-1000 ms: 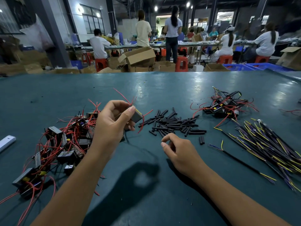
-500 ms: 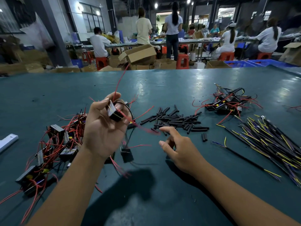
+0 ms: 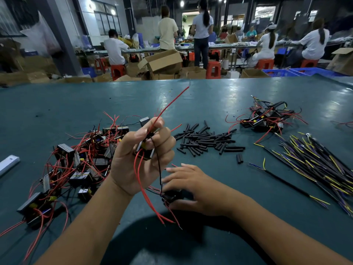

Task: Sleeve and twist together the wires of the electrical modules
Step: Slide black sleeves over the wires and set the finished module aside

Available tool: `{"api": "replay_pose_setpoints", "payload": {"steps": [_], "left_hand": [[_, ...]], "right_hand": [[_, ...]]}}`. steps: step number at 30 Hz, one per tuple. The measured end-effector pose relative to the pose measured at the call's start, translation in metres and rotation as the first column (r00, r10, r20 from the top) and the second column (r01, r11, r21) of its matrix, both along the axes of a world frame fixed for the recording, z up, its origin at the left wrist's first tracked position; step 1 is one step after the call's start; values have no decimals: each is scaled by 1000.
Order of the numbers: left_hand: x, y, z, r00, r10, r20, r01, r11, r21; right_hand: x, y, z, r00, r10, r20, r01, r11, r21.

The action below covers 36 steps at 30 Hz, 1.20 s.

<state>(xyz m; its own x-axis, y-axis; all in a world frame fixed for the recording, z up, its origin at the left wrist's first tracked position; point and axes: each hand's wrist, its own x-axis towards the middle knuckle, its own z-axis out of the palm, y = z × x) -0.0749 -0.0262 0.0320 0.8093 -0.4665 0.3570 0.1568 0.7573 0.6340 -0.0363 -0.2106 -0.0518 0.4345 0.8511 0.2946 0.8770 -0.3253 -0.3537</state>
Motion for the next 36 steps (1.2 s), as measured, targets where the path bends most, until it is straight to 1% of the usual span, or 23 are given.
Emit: {"api": "replay_pose_setpoints", "payload": {"steps": [2, 4, 6, 7, 10, 12, 14, 15, 18, 20, 22, 24, 25, 28, 32, 35, 36], "left_hand": [[4, 4, -1, 1000, 7, -2, -7, 1000, 0], [9, 8, -5, 999, 32, 17, -32, 999, -5], [15, 12, -10, 989, 138, 47, -140, 989, 48], [18, 14, -12, 978, 200, 65, -205, 974, 99], [25, 16, -17, 932, 349, 99, -363, 892, 268], [27, 16, -23, 910, 394, 131, -413, 822, 392], [27, 14, -28, 912, 380, 153, -400, 744, 535], [27, 12, -31, 915, 380, 135, -381, 704, 599], [27, 1, -38, 904, 419, 88, -351, 607, 714], [27, -7, -44, 899, 433, 62, -328, 575, 750], [26, -14, -49, 907, 421, 16, -284, 582, 761], [26, -19, -54, 924, 383, -18, -232, 596, 769], [25, -21, -57, 928, 371, -20, -218, 587, 780], [25, -26, -60, 931, 366, 9, -213, 521, 827], [24, -29, -61, 925, 378, 44, -239, 485, 841], [23, -31, -63, 906, 410, 103, -298, 445, 845], [24, -31, -65, 897, 415, 149, -330, 406, 853]], "right_hand": [[0, -3, 5, 998, -51, 47, 50, 998, 34], [2, -13, 16, 992, -126, -4, 125, 989, 83], [7, -29, 31, 980, -187, -73, 194, 976, 97], [10, -38, 38, 975, -211, -71, 216, 973, 79], [17, -64, 52, 960, -277, -29, 278, 961, 18], [17, -81, 51, 945, -325, -25, 325, 945, 27], [15, -96, 46, 924, -380, -29, 382, 922, 65], [14, -102, 44, 913, -405, -44, 407, 909, 93], [11, -111, 41, 892, -447, -62, 452, 885, 110], [11, -113, 41, 887, -459, -40, 461, 883, 88], [10, -115, 41, 887, -460, -40, 462, 884, 66], [10, -117, 40, 889, -456, -47, 457, 889, 14], [10, -118, 40, 889, -455, -49, 455, 890, -19], [11, -123, 39, 891, -449, -62, 442, 891, -105], [11, -128, 38, 886, -464, 0, 455, 870, -187], [12, -129, 36, 880, -475, 22, 467, 855, -226], [12, -129, 35, 877, -480, 25, 470, 847, -248]]}}
